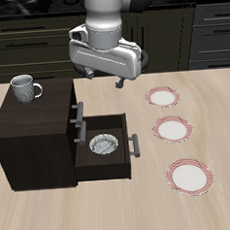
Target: Place the bowl on the nearest plate relative to the robot
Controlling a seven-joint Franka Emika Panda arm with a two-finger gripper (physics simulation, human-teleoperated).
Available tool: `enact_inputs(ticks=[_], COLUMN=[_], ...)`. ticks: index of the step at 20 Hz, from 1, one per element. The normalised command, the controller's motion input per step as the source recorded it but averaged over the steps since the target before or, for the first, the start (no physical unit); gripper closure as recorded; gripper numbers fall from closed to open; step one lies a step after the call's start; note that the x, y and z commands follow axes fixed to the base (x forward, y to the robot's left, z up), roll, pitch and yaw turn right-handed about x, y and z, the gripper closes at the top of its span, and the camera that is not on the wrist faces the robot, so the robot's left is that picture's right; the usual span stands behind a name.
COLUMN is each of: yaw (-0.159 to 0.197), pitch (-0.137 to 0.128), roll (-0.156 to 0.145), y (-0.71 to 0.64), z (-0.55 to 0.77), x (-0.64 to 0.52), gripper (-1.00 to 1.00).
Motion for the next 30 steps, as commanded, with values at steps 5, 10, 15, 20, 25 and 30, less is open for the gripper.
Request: enact_inputs(ticks=[5,10,15,20,25,30], yaw=[-0.201,-0.198,-0.233,-0.093,-0.007,-0.037], pitch=[-0.002,-0.005,-0.019,-0.001,-0.009,-0.021], roll=[0.003,0.004,0.007,0.007,0.024,0.042], y=[-0.16,-0.06,-0.13,0.01,0.11,0.09], z=[-0.19,-0.19,-0.14,-0.17,-0.20,-0.21], x=[0.09,0.02,-0.04,-0.02,-0.08,-0.03], gripper=[-1.00,-1.00,-1.00,-1.00,-1.00,-1.00])
